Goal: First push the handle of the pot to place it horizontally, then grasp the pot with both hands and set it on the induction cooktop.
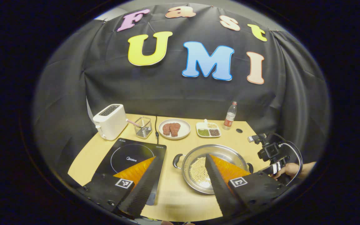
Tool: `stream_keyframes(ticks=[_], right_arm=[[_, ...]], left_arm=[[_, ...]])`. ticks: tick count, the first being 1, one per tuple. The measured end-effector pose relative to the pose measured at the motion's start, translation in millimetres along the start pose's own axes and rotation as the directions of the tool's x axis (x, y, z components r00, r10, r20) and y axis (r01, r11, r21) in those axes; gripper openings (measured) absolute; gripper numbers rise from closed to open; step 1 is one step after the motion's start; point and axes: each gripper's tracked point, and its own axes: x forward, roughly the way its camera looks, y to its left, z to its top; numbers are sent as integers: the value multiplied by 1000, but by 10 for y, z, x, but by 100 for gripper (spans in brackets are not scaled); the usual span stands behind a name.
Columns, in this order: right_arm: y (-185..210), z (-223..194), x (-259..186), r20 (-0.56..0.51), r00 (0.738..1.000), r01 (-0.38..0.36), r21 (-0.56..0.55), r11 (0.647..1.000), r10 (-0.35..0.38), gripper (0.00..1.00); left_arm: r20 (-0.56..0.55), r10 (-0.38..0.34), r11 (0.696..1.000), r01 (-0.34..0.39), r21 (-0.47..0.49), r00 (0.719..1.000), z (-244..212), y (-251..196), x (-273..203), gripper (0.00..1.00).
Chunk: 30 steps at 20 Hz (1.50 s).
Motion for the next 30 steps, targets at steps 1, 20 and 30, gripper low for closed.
stream_keyframes(ticks=[1,20,30], right_arm=[[-9,20,8,2,1000,1,-1,1000,-1,21],[197,-11,-926,280,955,-11,349,937,-93,96],[135,552,-885,541,831,-34,277,960,-127,96]], left_arm=[[-13,-5,1000,5,1,1000,-27,-3,44,99],[-174,-283,949,301,90,943,-335,228,1092,94],[-210,-205,963,235,129,956,-838,94,1848,97]])
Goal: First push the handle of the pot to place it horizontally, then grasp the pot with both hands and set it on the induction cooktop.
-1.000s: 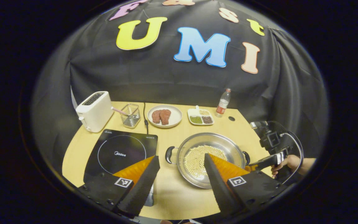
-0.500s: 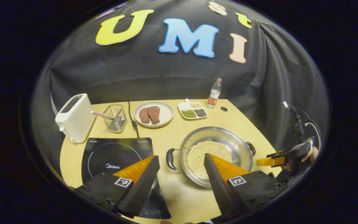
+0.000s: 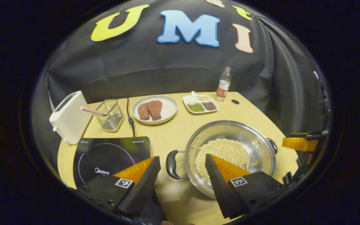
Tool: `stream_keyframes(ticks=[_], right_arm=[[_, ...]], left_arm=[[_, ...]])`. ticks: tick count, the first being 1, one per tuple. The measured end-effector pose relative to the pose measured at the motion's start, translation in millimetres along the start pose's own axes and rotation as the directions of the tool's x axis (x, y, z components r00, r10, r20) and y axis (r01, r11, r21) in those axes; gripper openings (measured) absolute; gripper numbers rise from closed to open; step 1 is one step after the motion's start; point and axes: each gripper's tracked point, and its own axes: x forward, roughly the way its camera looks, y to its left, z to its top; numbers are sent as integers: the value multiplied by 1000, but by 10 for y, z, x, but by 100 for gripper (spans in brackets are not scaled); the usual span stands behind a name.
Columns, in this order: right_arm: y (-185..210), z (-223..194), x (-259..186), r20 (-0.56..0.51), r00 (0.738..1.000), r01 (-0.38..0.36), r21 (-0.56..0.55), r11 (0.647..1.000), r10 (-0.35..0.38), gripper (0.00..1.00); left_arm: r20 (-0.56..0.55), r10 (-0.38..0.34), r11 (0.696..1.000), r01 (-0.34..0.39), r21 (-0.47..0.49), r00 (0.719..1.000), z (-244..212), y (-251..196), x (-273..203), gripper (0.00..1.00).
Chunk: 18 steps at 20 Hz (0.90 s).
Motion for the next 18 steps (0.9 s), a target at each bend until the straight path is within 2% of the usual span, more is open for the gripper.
stream_keyframes(ticks=[5,6,7,10,16,17,18], right_arm=[[-13,-31,358,2,1000,1,-21,1000,-1,96],[3,-36,404,-2,1000,-1,-25,1000,1,97],[-2,-38,438,-4,1000,0,-29,1000,0,97],[-4,-82,554,-25,1000,-4,-27,1000,3,97],[-26,-252,754,-62,998,9,-10,1000,-10,97],[-29,-281,780,-69,998,9,0,1000,-9,96],[-46,-316,822,-76,997,17,4,1000,-16,95]], left_arm=[[-32,20,1000,-20,2,999,-172,115,312,97],[-34,25,1000,-25,5,999,-179,142,355,94],[-39,29,1000,-29,9,999,-201,155,381,100],[-53,30,1000,-29,13,998,-260,156,473,94],[-77,19,999,-16,35,997,-406,123,621,96],[-75,22,999,-19,43,997,-412,124,651,94],[-79,20,999,-16,48,997,-436,114,672,87]])
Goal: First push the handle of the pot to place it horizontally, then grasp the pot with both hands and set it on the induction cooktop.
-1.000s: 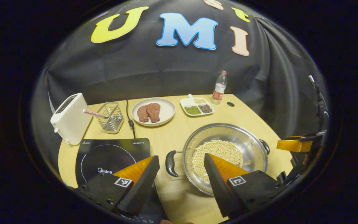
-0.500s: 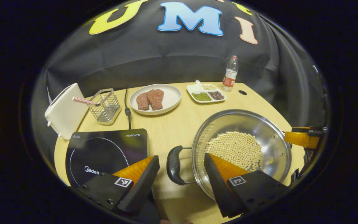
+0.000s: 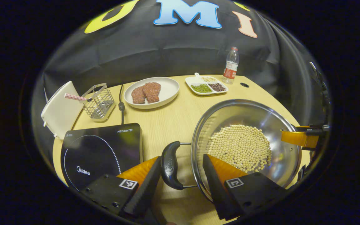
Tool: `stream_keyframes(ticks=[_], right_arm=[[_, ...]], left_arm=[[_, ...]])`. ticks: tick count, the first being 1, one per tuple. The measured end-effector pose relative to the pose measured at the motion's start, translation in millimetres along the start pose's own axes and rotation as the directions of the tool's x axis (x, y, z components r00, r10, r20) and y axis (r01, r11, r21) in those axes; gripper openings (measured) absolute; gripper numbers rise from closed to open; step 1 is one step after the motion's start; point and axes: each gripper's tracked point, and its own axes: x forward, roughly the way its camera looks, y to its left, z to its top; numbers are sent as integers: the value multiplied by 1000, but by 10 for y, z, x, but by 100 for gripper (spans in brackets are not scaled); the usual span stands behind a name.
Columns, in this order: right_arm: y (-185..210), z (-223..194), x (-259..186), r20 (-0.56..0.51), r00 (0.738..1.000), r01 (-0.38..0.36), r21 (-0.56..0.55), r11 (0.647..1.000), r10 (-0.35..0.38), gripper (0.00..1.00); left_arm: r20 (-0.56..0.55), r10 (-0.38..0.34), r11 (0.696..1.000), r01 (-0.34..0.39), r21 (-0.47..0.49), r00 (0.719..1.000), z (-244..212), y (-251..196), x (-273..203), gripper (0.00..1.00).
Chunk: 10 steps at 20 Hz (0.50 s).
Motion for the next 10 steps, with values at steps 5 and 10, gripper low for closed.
stream_keyframes(ticks=[5,10], right_arm=[[-81,-102,121,-12,999,43,-1,999,-43,83],[-67,-162,186,-24,999,26,44,999,-25,73]], left_arm=[[-9,12,1000,-11,18,1000,-45,10,111,81],[-13,8,1000,-8,9,1000,-39,15,156,78]])
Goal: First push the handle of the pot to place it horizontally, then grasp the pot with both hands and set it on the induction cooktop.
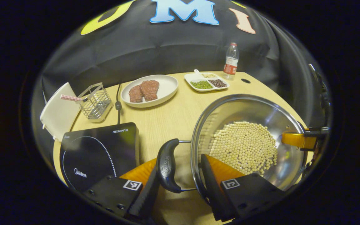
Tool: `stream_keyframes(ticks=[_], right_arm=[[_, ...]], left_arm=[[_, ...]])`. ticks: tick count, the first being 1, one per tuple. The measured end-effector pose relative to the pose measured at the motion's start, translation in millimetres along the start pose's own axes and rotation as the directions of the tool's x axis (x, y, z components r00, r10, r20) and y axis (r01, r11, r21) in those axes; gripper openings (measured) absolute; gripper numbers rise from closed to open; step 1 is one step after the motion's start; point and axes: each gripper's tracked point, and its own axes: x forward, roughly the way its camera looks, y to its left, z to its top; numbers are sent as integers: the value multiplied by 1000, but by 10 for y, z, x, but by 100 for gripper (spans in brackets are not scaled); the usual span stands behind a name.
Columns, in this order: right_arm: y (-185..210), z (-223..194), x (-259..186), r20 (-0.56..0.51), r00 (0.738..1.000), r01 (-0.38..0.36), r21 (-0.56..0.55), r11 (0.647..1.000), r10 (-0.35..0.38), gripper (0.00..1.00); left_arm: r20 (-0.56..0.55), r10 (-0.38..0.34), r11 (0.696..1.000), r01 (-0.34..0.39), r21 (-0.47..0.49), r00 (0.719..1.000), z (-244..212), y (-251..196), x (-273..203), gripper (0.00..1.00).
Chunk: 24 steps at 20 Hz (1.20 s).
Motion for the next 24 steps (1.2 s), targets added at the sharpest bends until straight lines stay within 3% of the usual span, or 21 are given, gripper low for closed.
stream_keyframes(ticks=[9,11,15,18,19,24], right_arm=[[26,7,-2,9,1000,-3,-15,1000,3,67],[29,-3,6,1,1000,-3,-9,1000,3,67],[40,22,-2,2,1000,-9,-12,1000,9,67],[83,69,-115,14,1000,-13,-36,999,14,67],[104,90,-164,16,1000,-15,-41,999,16,67],[184,170,-383,35,999,-29,-60,998,31,67]], left_arm=[[3,-3,999,4,-43,1000,10,-2,-77,71],[1,-1,999,1,-38,1000,12,4,-100,75],[18,14,999,-13,-48,1000,68,20,-170,67],[30,23,998,-21,-55,999,123,43,-266,75],[35,26,998,-24,-57,999,141,63,-317,67],[73,44,998,-41,-44,996,318,123,-550,71]])
